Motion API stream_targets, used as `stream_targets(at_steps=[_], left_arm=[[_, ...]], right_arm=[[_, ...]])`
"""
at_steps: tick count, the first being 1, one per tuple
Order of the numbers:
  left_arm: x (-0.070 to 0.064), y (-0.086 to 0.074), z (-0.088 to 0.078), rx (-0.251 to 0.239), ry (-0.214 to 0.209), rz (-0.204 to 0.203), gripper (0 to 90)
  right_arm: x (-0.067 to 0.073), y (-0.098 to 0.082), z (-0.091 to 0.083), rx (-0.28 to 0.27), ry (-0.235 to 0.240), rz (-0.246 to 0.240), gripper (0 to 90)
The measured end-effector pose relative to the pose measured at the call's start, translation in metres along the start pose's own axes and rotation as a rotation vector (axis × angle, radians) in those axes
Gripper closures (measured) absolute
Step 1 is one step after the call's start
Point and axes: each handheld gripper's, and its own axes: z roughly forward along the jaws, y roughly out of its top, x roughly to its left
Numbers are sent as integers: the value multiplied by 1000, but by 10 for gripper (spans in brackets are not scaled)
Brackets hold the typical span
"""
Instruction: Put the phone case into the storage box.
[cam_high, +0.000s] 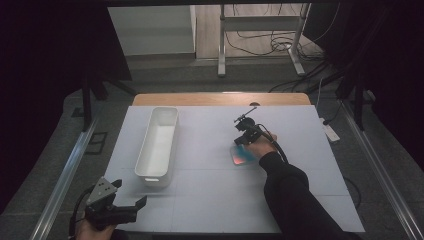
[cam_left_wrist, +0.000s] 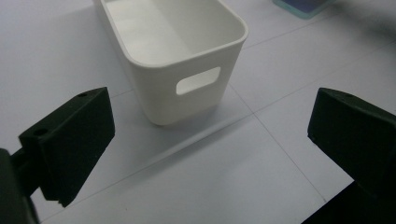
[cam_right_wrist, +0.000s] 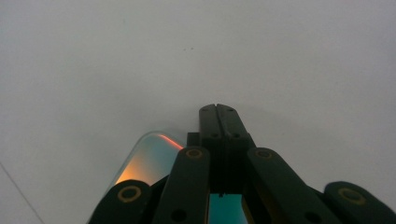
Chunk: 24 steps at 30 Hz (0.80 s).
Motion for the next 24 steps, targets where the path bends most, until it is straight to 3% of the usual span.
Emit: stream_targets(at_steps=[24], left_arm=[[0, 0, 0, 3, 1, 0, 13]], right_arm=[[18, -22, -12, 20, 40, -30, 892]])
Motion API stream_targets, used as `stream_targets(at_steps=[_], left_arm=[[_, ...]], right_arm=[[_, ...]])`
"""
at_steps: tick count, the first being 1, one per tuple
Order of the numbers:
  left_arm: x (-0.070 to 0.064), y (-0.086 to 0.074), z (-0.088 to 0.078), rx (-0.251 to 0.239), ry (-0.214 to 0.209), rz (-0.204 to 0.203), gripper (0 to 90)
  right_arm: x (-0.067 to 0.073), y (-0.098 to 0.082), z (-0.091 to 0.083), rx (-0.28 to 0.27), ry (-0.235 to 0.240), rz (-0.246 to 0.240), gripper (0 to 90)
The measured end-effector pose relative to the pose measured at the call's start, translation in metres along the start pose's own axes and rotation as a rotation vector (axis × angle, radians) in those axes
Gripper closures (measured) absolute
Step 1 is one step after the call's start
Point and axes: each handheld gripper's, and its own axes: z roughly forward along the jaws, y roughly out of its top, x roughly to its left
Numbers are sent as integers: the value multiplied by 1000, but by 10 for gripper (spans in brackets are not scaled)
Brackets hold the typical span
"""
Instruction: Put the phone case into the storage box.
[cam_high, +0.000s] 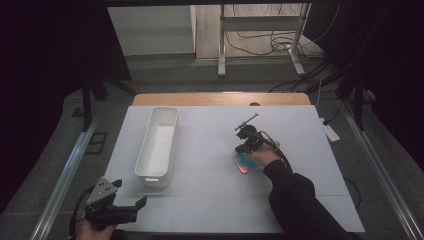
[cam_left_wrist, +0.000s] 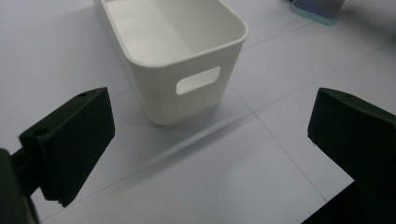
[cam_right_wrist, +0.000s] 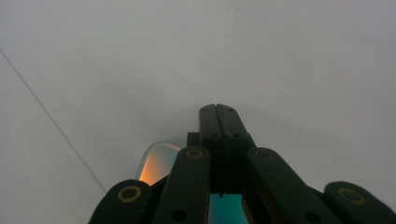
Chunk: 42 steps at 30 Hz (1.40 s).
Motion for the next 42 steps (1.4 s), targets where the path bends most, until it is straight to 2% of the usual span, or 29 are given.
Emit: stream_targets(at_steps=[23, 42], left_arm=[[-1, 0, 0, 1, 1, 6, 13], [-1, 0, 0, 2, 4, 10, 13]], right_arm=[[18, -27, -12, 30, 13, -48, 891], [20, -53, -26, 44, 47, -35, 891]])
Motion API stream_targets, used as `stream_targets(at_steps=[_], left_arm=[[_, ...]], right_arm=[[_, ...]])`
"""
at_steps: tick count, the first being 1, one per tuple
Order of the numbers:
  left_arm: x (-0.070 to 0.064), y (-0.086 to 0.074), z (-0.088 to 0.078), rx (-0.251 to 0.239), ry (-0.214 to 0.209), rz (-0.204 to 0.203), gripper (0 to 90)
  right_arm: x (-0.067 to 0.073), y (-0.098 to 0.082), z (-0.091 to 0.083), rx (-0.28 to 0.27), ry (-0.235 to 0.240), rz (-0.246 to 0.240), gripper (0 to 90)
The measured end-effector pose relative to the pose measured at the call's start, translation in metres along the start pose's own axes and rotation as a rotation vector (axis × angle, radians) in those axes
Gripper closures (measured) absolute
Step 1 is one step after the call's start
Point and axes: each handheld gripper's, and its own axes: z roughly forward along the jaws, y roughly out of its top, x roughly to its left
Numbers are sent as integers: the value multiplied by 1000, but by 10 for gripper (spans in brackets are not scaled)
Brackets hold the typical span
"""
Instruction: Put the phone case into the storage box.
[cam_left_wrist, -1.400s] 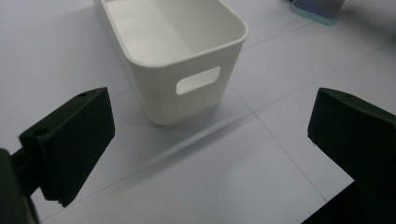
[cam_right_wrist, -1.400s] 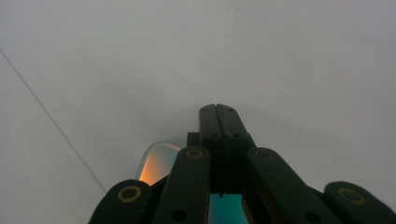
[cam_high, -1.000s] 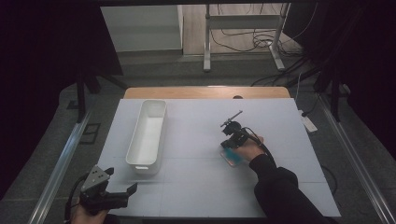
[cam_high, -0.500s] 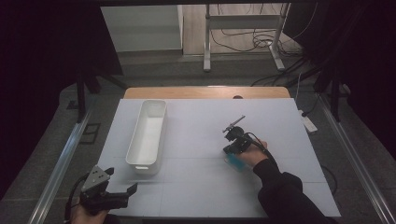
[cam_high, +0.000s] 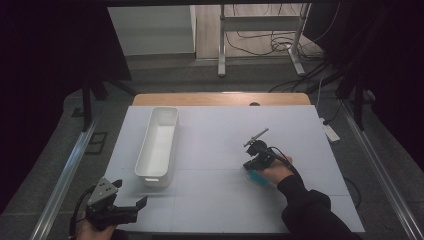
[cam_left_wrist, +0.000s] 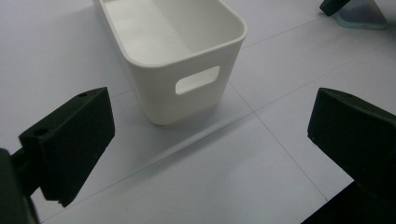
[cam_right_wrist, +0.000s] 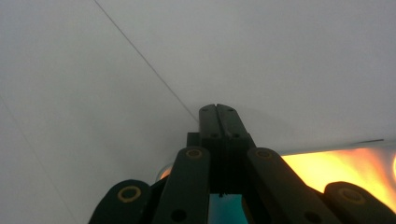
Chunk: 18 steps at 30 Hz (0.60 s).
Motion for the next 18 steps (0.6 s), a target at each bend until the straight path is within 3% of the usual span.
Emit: stream_targets(at_steps=[18], left_arm=[[0, 0, 0, 3, 1, 2, 14]], right_arm=[[-4, -31, -18, 15, -16, 22, 891]])
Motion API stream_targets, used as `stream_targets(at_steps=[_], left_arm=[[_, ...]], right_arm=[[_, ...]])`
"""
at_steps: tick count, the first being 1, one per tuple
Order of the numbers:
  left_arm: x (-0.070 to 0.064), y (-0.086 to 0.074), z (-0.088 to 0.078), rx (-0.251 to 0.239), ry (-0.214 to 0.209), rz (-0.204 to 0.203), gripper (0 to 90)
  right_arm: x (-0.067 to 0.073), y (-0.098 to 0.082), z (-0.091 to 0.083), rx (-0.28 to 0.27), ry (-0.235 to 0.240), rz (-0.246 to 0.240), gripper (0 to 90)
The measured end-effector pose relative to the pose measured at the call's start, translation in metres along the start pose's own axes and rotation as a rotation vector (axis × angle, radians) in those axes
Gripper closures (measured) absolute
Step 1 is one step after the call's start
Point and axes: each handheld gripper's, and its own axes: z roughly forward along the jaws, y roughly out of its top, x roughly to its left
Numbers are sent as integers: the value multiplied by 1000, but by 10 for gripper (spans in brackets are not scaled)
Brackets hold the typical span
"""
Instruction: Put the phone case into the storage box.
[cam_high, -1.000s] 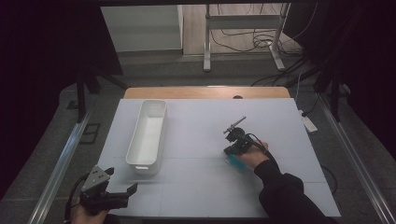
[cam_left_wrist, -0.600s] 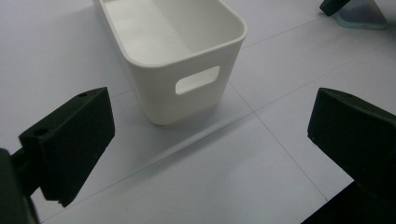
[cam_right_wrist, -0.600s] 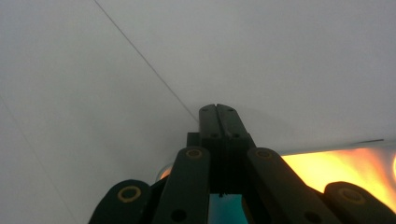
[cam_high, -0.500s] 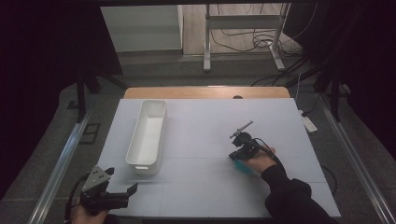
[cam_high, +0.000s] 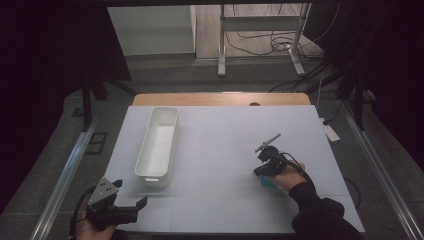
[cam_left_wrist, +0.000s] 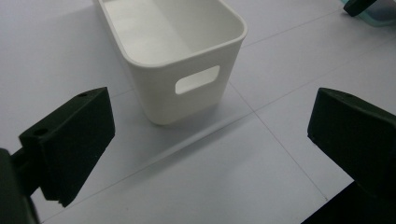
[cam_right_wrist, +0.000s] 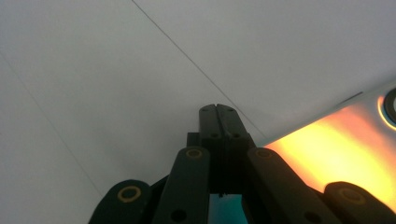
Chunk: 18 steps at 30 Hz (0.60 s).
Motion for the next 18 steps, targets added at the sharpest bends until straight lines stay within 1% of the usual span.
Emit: stream_targets(at_steps=[6, 16, 18], left_arm=[[0, 0, 0, 1, 0, 0, 14], [0, 0, 0, 2, 2, 1, 15], [0, 0, 0, 2, 2, 1, 15]], right_arm=[[-3, -10, -6, 1, -1, 19, 891], [-15, -28, -16, -2, -17, 52, 892], [-17, -31, -18, -2, -19, 67, 891]])
